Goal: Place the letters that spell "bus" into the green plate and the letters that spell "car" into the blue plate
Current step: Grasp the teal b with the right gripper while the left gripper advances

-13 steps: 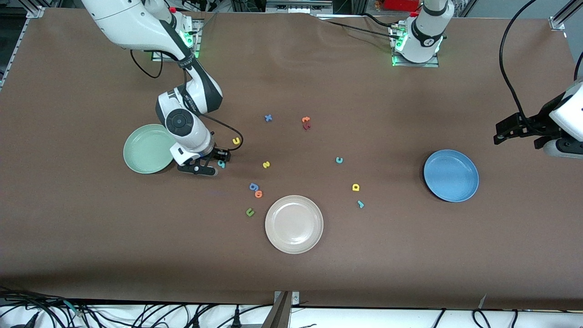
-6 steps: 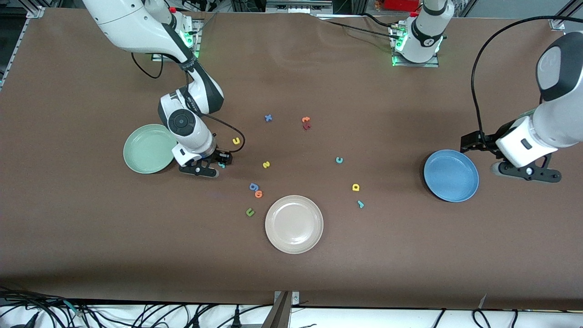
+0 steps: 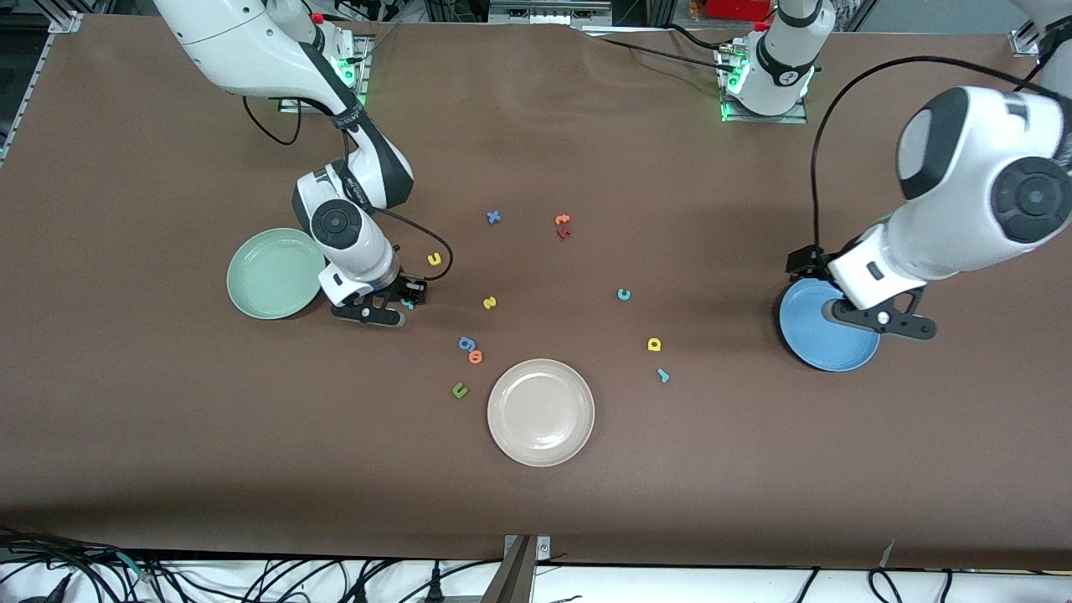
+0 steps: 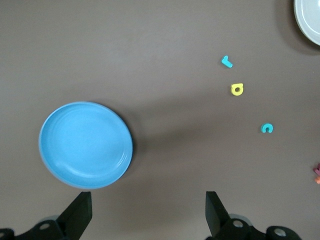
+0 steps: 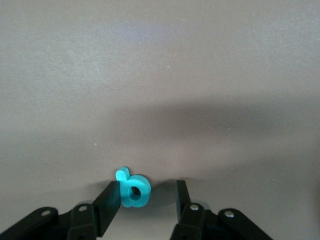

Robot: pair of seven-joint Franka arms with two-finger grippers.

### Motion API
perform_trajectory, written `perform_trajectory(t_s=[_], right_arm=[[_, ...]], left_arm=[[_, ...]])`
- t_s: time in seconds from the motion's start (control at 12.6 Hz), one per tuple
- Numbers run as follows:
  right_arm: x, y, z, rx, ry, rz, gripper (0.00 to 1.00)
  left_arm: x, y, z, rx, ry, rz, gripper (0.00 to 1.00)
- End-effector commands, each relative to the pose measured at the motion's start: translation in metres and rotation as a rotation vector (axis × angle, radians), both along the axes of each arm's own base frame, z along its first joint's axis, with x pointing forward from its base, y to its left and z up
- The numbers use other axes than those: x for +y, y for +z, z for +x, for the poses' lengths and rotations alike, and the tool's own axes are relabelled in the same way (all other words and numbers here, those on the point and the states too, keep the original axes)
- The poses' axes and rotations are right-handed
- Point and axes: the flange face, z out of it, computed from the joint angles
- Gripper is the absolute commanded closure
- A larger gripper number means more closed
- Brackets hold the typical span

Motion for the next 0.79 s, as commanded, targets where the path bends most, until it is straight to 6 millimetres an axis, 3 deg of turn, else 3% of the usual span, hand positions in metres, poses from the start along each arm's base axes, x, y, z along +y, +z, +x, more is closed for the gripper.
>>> perform_trajectory(t_s=[0.0,0.24,0.55,0.71], right_arm=[[0.006,-0.007,0.003,-0.011,0.001,-0.006,0.47],[0.011,-0.006,0.002,-0.018,0.01,-0.003,0.47],[0.01,-0.007,0.002,-0.014,0.01,-0.005,0.8],[0.009,-0.007,0.002,-0.012,0.011,-0.008,0.81]], left_arm=[[-0.035,-0.048,-0.018,-0.014,-0.054,-0.008,0.0],[-0.056,-0.072,-0.024,-0.02,-0.02,-0.024,0.0],[-0.104,-0.107,-0.027,-0.023,0.137,-0.032,0.0],[-0.132,-0.123,-0.031,-0.033,0.226,-0.029,0.01]])
